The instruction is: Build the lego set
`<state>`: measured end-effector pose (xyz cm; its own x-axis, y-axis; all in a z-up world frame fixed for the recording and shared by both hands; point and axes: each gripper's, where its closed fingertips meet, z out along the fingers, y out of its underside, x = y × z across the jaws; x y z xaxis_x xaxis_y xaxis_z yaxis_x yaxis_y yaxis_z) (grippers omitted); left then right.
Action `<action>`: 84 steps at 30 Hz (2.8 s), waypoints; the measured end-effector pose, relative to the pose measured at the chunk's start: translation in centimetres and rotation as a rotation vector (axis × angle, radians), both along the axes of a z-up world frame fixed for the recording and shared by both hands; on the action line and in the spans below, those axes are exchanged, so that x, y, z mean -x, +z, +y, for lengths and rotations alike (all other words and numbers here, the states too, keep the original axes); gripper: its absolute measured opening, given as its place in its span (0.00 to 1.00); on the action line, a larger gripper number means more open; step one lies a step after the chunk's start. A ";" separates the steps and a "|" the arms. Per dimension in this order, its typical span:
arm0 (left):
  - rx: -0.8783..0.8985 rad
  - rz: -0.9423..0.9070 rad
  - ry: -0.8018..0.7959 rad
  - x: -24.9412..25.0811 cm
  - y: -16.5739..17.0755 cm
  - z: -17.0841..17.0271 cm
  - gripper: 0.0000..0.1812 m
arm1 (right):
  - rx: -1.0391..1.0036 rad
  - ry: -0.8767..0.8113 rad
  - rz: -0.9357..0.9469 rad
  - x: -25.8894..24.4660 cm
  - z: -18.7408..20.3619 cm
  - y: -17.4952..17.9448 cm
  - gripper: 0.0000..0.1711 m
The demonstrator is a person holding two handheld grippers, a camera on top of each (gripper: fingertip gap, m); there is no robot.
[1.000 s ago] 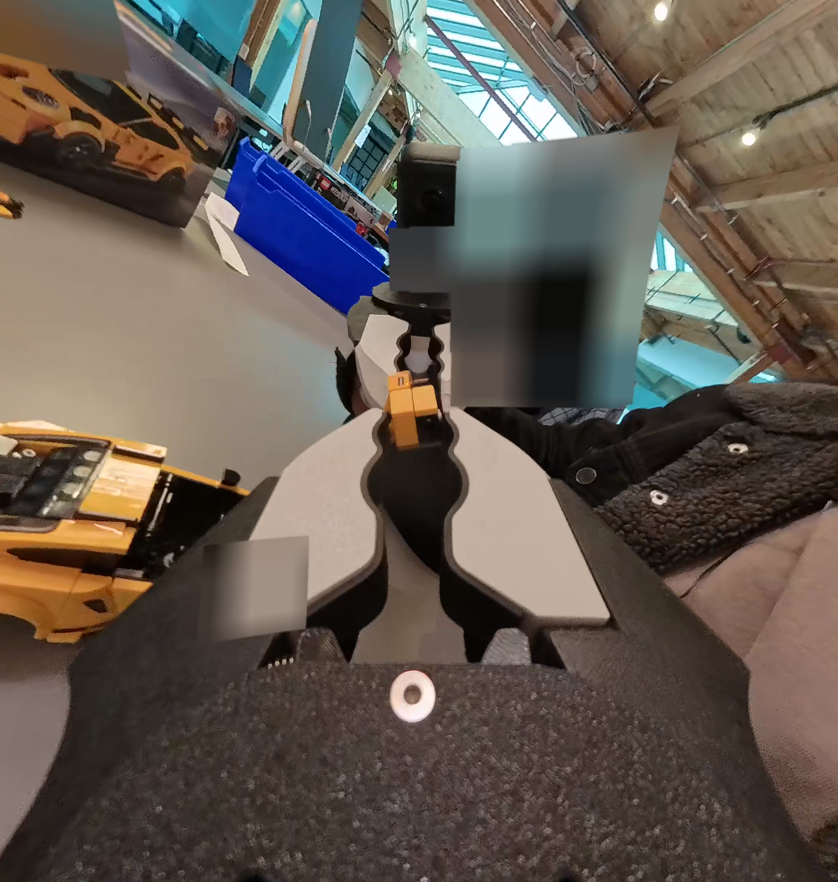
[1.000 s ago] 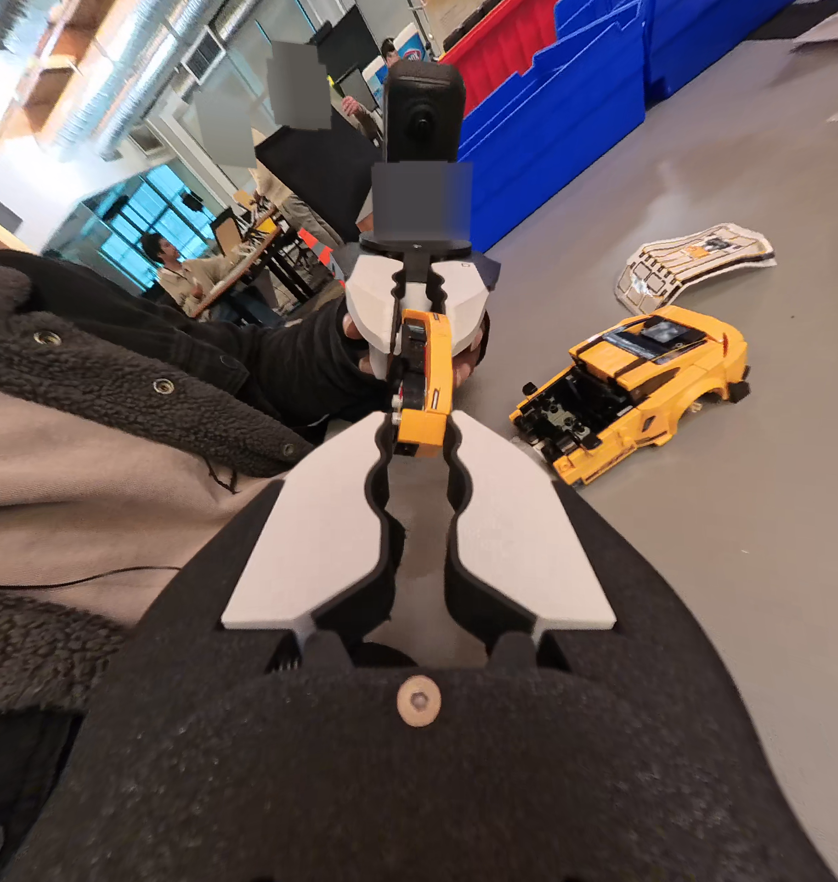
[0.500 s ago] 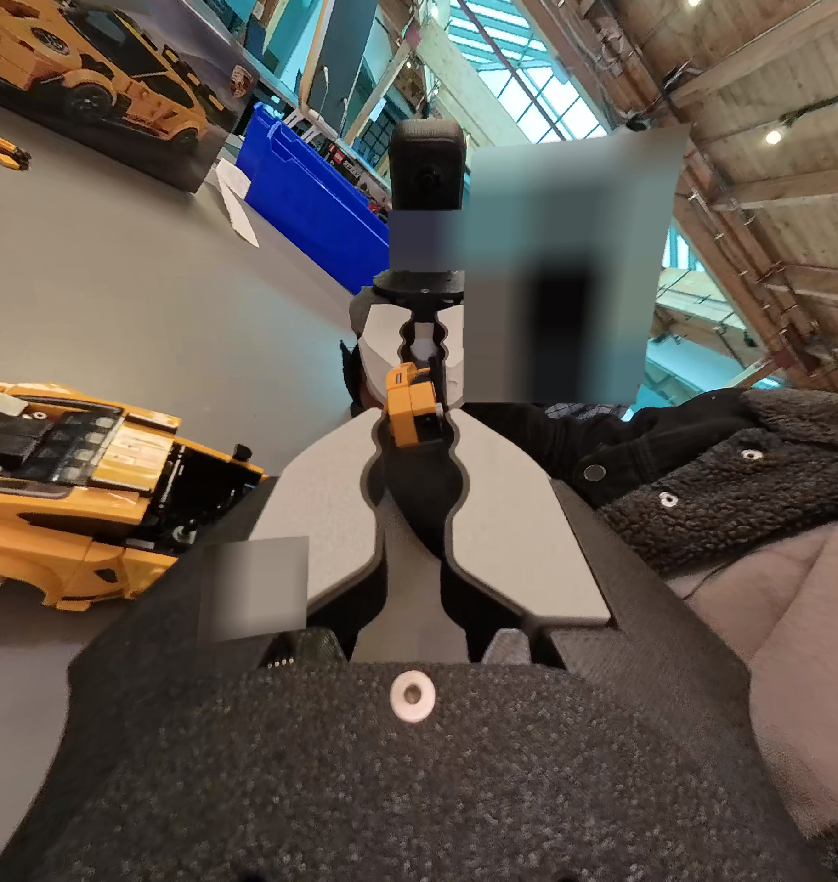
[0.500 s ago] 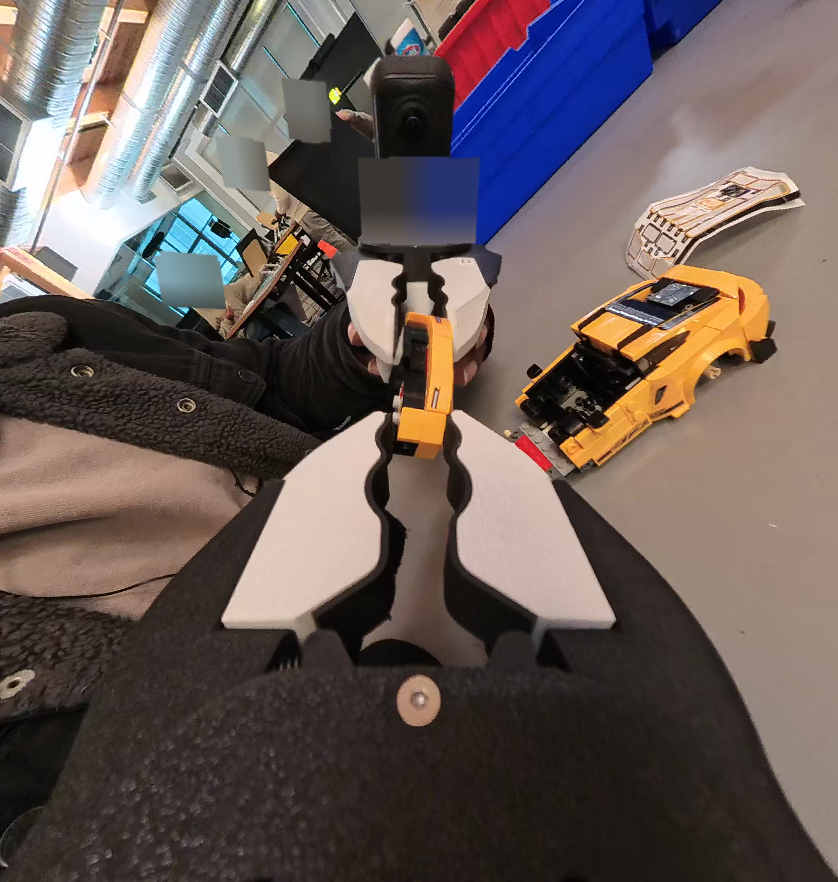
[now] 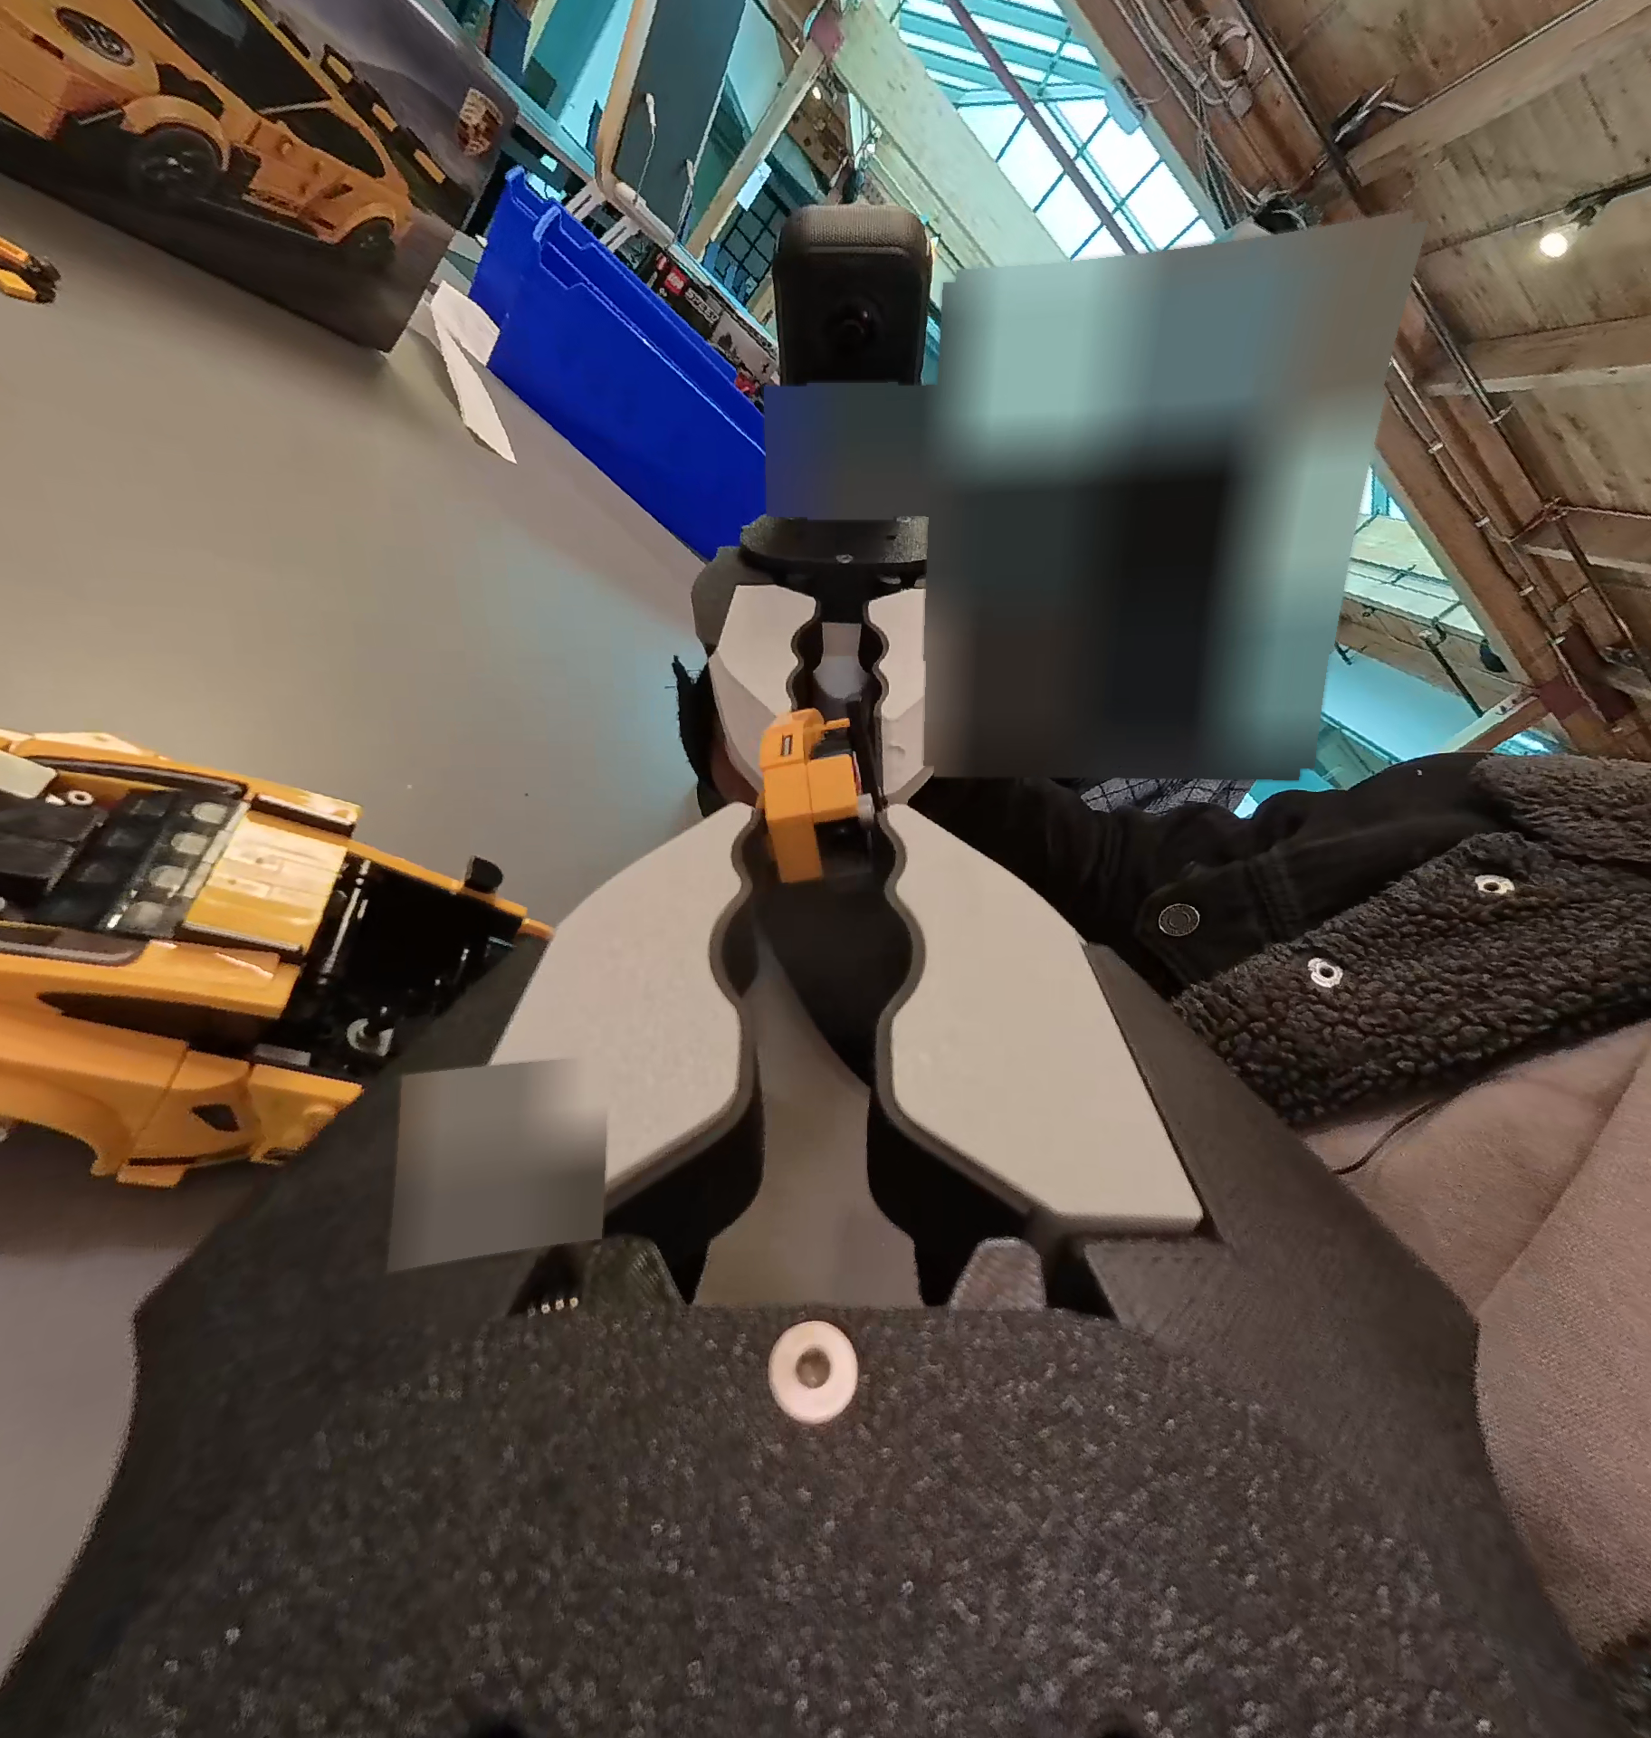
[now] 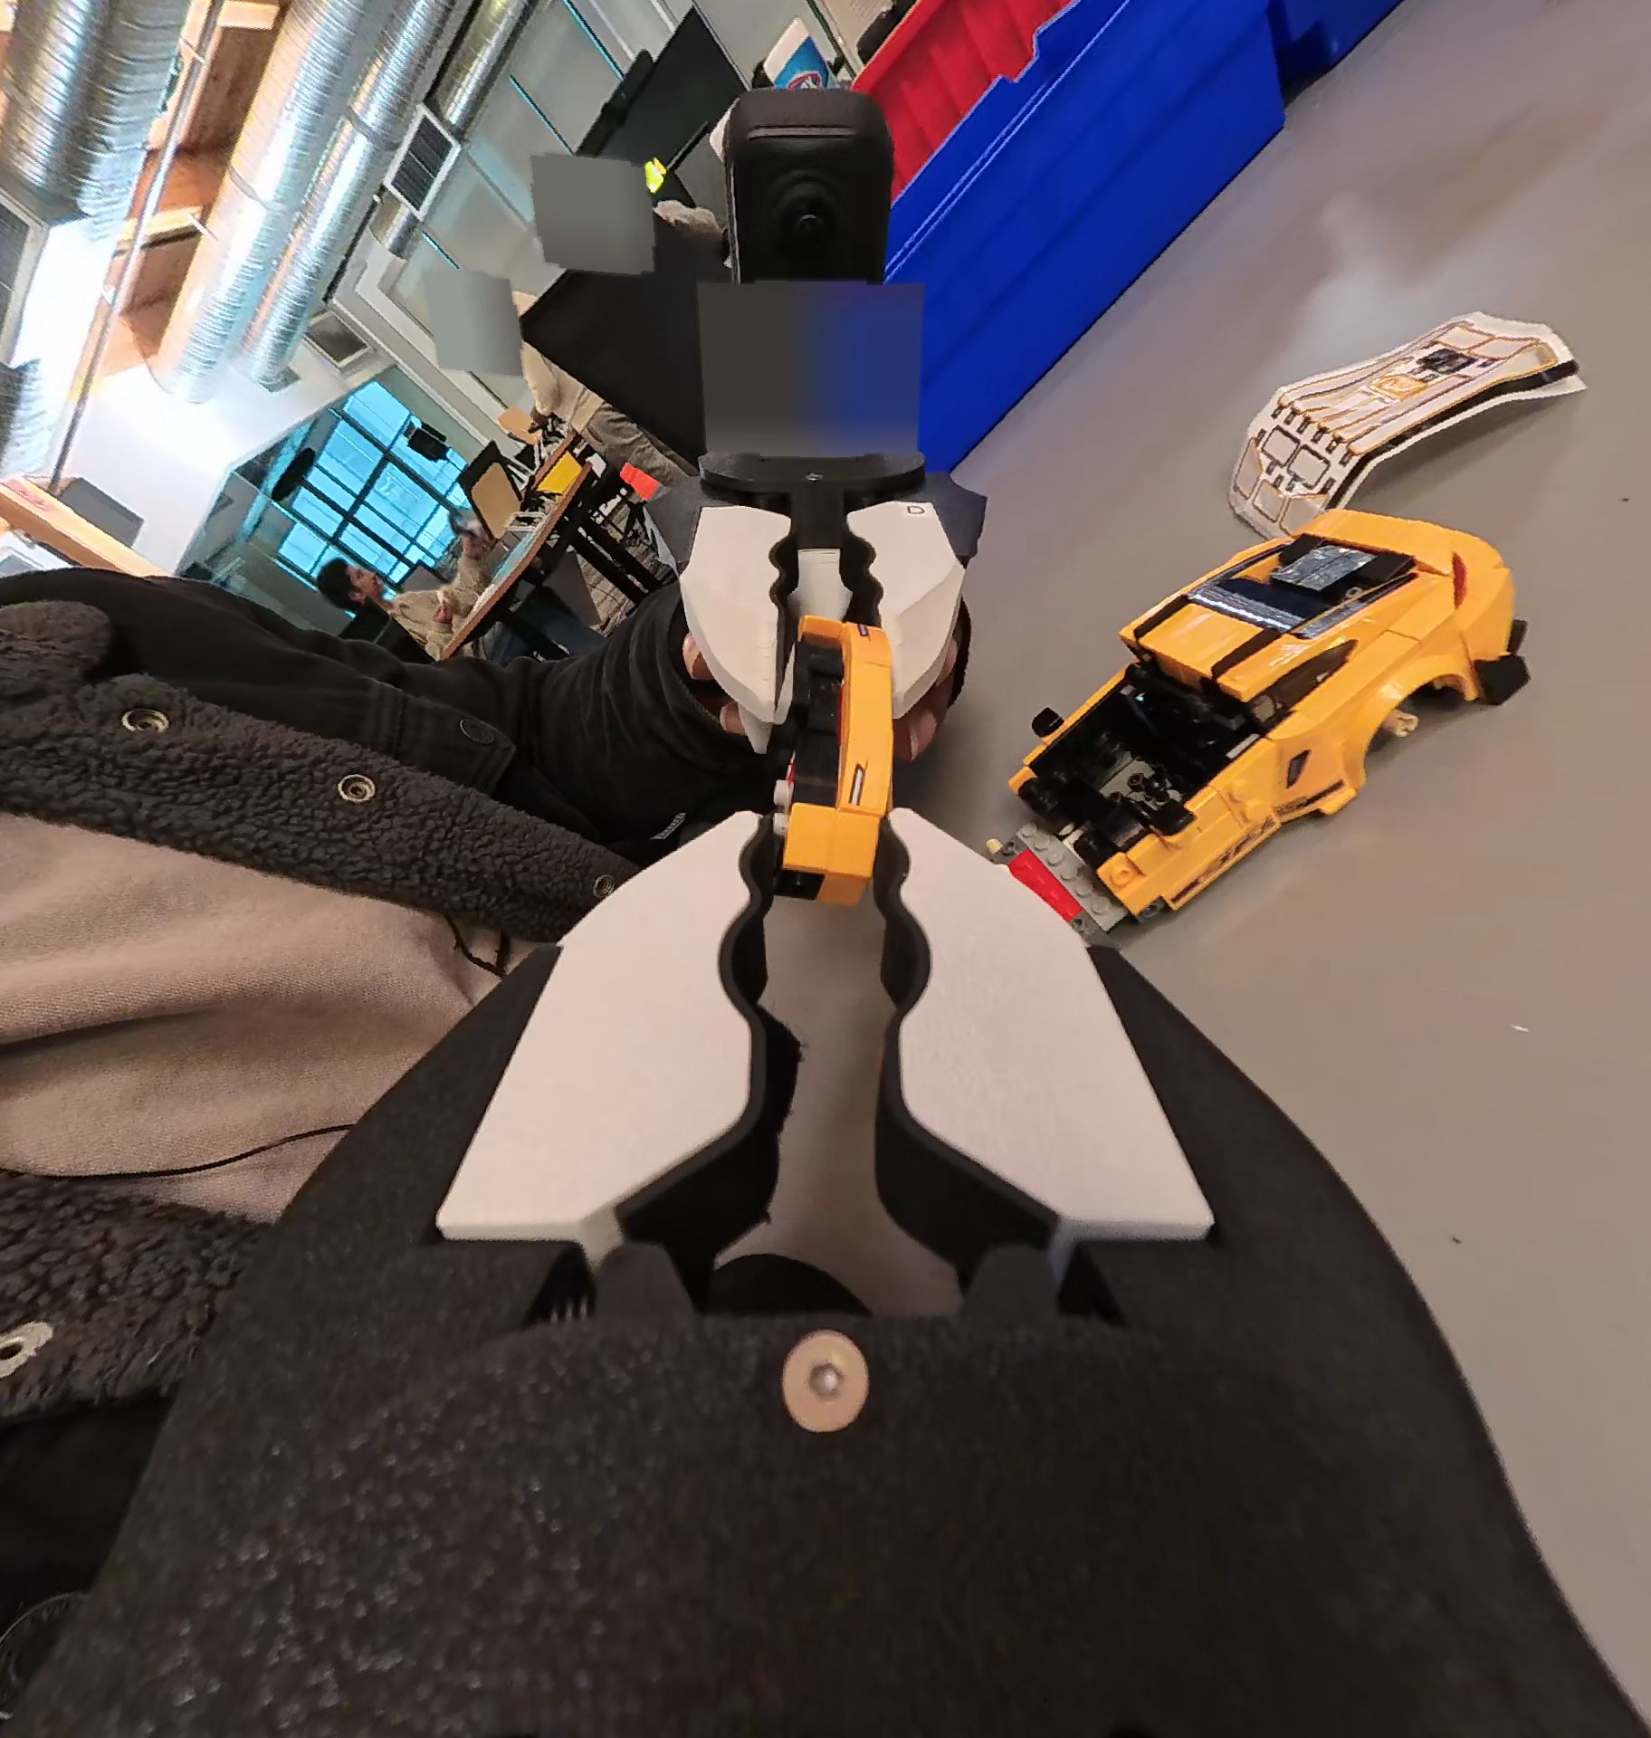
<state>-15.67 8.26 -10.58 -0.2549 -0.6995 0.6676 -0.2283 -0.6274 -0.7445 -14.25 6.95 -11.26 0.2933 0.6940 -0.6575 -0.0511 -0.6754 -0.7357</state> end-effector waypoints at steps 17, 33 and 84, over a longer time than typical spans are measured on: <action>0.027 -0.021 -0.001 0.2 0.3 0.1 0.11 | -0.068 -0.037 0.028 -0.1 0.5 0.6 0.12; -0.006 -0.041 0.023 0.4 0.4 0.3 0.11 | -0.217 -0.093 -0.080 0.0 0.9 0.5 0.15; 0.019 0.015 0.011 0.0 -0.3 0.3 0.11 | -0.131 -0.082 -0.047 -0.3 1.1 -0.2 0.13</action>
